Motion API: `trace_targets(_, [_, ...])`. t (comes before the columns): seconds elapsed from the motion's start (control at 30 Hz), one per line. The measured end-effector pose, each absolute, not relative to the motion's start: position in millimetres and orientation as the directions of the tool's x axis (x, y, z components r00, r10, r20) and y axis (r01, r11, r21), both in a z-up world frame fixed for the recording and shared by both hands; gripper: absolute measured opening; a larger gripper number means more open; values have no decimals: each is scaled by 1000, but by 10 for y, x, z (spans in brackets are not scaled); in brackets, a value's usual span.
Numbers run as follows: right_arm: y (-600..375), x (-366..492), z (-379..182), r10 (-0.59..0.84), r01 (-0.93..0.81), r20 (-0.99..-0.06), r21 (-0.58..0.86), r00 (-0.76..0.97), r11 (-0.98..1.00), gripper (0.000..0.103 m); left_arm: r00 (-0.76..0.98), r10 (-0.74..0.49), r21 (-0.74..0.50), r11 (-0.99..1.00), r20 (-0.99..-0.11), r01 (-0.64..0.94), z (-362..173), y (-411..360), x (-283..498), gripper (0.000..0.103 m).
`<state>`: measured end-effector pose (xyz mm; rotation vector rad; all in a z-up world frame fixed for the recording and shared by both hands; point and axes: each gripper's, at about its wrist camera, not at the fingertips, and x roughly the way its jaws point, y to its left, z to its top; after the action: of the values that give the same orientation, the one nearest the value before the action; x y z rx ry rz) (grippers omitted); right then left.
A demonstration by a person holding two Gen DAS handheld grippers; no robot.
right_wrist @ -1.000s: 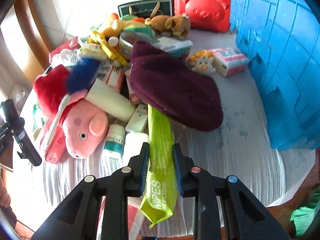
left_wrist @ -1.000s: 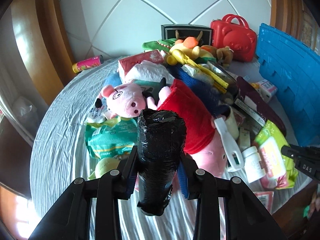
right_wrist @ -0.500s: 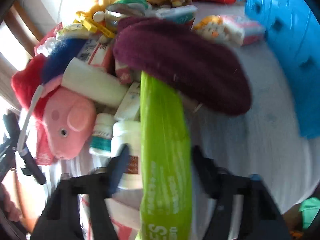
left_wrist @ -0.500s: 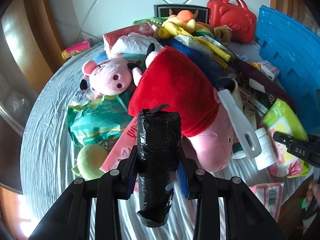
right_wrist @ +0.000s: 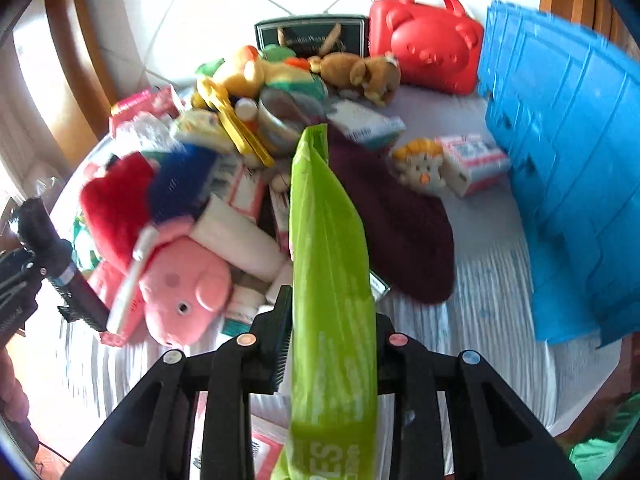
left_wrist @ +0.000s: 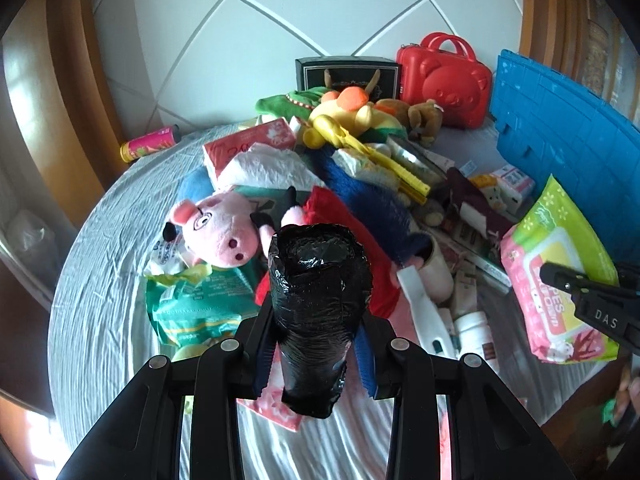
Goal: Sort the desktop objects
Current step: 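Carry the black cylinder and green wipes pack over the blue crate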
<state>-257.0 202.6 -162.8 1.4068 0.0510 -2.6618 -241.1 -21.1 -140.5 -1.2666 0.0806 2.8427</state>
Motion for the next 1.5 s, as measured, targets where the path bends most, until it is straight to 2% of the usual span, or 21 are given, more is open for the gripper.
trace_targets(0.53, [1605,-2490,-712,-134,182,-703,6,-699,-983,28,-778,42,39,-996,-627,-85,-668,-224,-2214,34])
trace_targets(1.03, [1599,-2318,-267,-132,184,-641,-15,-756,-983,28,-818,80,35,-992,-570,-122,-362,52,-2133,34])
trace_targets(1.27, [2132,-2195,195,-147,189,-543,-22,-827,-982,28,-862,76,39,-993,-501,-109,-71,704,-2164,34])
trace_targets(1.5, [3272,-2082,740,-153,187,-417,-40,-896,-982,28,-904,59,26,-997,-423,-77,372,1983,-2305,34])
